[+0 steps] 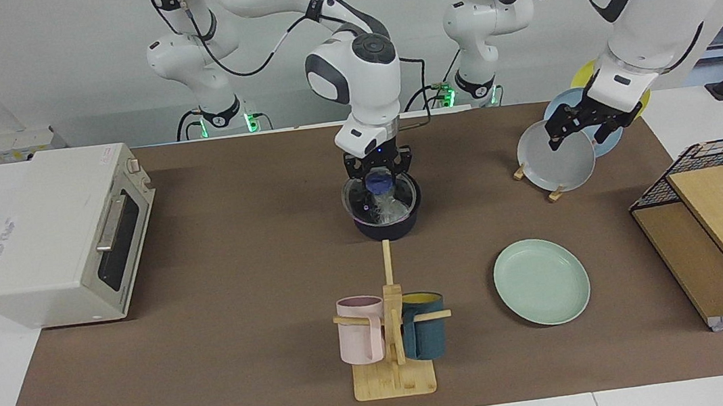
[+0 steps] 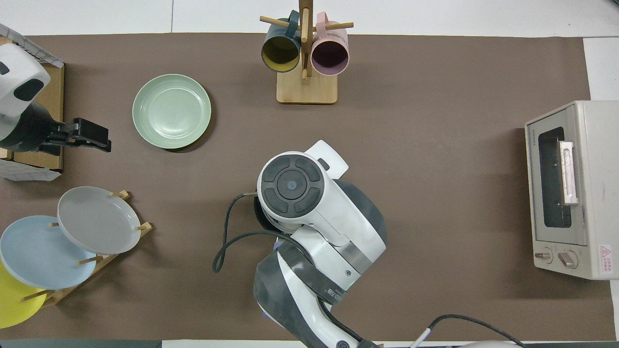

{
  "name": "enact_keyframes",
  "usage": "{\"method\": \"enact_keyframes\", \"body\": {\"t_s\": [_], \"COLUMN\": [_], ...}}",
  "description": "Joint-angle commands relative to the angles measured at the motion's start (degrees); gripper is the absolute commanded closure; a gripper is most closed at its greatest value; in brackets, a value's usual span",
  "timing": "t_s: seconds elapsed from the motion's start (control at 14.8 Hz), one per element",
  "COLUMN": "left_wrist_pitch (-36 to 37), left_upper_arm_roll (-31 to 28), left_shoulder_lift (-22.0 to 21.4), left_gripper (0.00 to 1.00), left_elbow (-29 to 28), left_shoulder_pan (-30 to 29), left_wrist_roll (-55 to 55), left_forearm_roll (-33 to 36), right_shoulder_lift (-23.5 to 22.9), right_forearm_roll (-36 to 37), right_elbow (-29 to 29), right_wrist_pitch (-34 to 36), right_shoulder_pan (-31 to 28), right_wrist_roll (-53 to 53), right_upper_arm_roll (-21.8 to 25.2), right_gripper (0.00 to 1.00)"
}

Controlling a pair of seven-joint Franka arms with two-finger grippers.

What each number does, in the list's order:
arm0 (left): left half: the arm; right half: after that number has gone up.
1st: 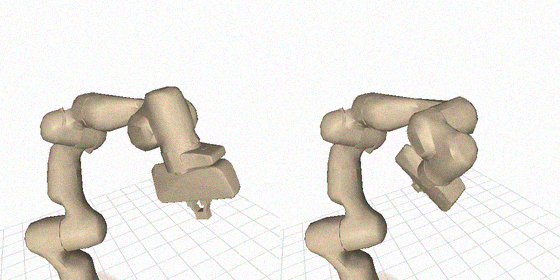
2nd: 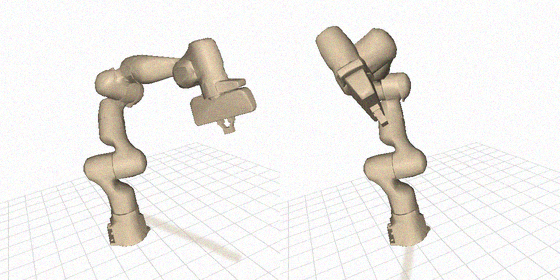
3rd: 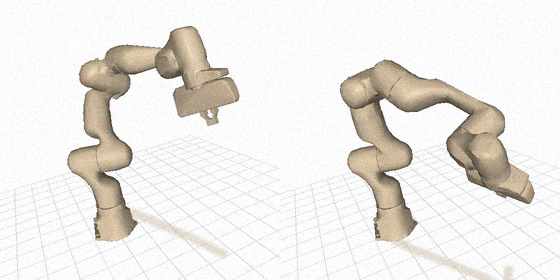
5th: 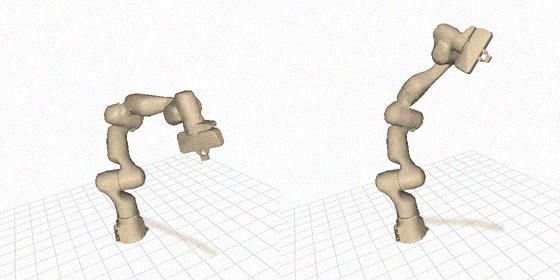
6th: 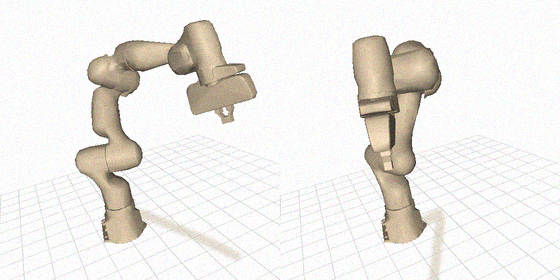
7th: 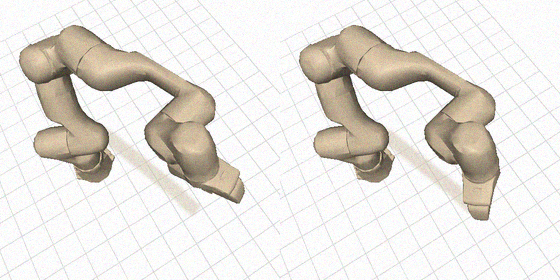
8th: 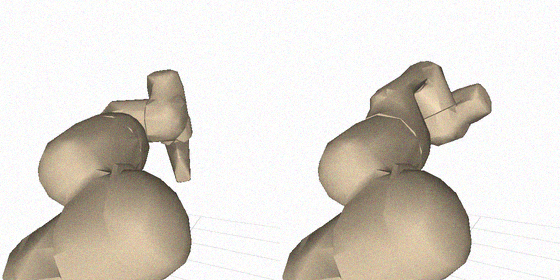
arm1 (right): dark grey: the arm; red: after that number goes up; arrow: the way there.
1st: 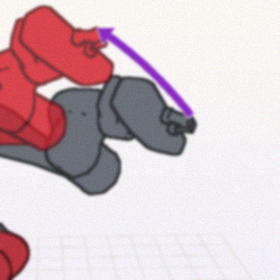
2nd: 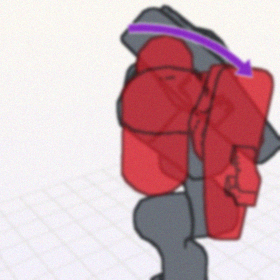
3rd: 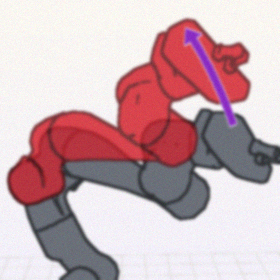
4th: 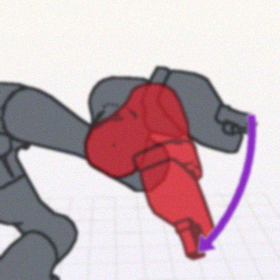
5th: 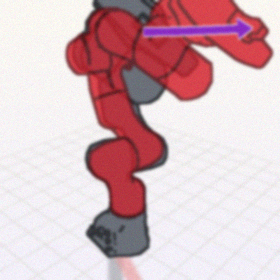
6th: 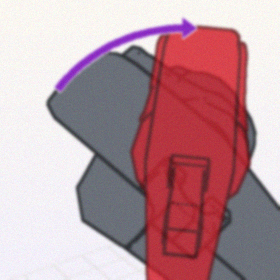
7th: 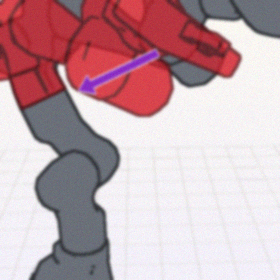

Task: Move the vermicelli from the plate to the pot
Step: 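Withdraw the left gripper while the right gripper carries the lid over the pot, then lower the glass lid onto the black pot with the right gripper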

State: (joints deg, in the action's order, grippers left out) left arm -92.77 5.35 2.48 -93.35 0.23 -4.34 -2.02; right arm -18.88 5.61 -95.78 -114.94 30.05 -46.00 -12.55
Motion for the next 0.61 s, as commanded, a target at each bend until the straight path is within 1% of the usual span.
{"method": "enact_keyframes", "body": {"t_s": [0.0, 0.13, 0.27, 0.34, 0.47, 0.54], "left_wrist_pitch": [1.4, 2.2, 3.3, 3.3, 2.6, 3.0], "left_upper_arm_roll": [0.3, -1.3, -1.4, -1.4, -1.2, -1.1], "left_shoulder_lift": [-0.6, -2.8, -5.9, -6.6, -5.9, -5.1], "left_gripper": [0.00, 0.00, 0.00, 0.00, 0.00, 0.00], "left_elbow": [1.0, 0.1, -2.9, -3.9, -3.2, -1.6], "left_shoulder_pan": [-0.5, 0.2, 0.6, 0.6, 1.1, 1.1], "left_wrist_roll": [0.1, 0.1, 0.2, -0.1, -0.5, -0.6], "left_forearm_roll": [2.2, 2.3, 2.3, 2.3, 2.2, 1.9], "right_shoulder_lift": [-1.0, -1.5, -2.0, -2.1, -2.2, -2.2], "right_forearm_roll": [0.9, 0.9, 0.8, 0.8, 0.8, 0.7], "right_elbow": [1.5, 1.6, 1.6, 1.6, 1.5, 1.5], "right_wrist_pitch": [-0.4, -1.0, -1.7, -1.8, -1.7, -1.7], "right_shoulder_pan": [0.2, 1.2, 1.2, 1.2, 1.2, 1.2], "right_wrist_roll": [-1.4, -3.1, -3.3, -3.7, -4.2, -4.3], "right_upper_arm_roll": [-0.3, -0.4, -0.4, -0.3, -0.4, -0.4], "right_gripper": [0.53, 0.53, 0.53, 0.52, 0.52, 0.52]}}
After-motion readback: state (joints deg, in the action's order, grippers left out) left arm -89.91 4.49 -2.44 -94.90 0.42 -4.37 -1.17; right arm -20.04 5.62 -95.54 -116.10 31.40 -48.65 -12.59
